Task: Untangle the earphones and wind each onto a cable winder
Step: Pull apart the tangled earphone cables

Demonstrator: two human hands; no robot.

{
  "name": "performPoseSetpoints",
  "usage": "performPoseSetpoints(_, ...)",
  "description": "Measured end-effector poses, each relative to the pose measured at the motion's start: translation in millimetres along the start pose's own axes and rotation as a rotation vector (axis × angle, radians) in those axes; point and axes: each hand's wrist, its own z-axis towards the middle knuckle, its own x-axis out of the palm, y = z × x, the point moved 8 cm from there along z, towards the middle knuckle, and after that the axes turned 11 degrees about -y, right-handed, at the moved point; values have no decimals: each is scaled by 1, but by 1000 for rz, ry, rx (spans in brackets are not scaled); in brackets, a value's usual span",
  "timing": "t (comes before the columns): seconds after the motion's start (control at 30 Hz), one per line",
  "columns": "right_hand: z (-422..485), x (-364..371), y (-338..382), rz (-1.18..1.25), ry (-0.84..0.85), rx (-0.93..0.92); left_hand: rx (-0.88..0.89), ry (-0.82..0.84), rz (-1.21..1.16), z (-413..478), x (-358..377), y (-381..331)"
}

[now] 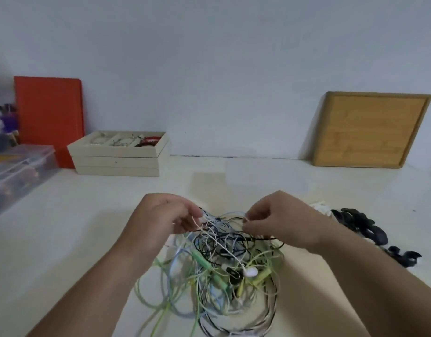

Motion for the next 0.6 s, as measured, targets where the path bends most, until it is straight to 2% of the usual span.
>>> performPoseSetpoints(0.1,2,-1,-4,28,51,2,-114,-115,-78,8,-2,13)
performPoseSetpoints(0.2,8,-16,-11,239,-20,43,-231,-217,-289,17,-1,18)
performPoseSetpoints(0.23,10,-18,-13,322,-42,45,-224,-263,-288,20,-3,16)
performPoseSetpoints(0.3,12,-18,-19,520,-57,42,-93,-382,-72,28,-11,7)
performPoseSetpoints(0.37,11,-13,-22,719,-16,21,177,-432,263,26,-5,-20)
performPoseSetpoints(0.43,11,-11,-23,818,-7,-22,423,-288,381,16,22,-49)
performPoseSetpoints(0.47,11,-13,-25,855,-32,-37,443,-116,347,13,42,-54)
performPoseSetpoints(0.53,12,-16,-27,966,-73,-49,335,248,317,5,81,-45)
performPoseSetpoints(0.57,12,-18,-27,1033,-70,-55,318,330,357,3,93,-38)
performPoseSetpoints(0.6,12,-20,-26,1096,-61,-53,346,321,422,4,98,-33)
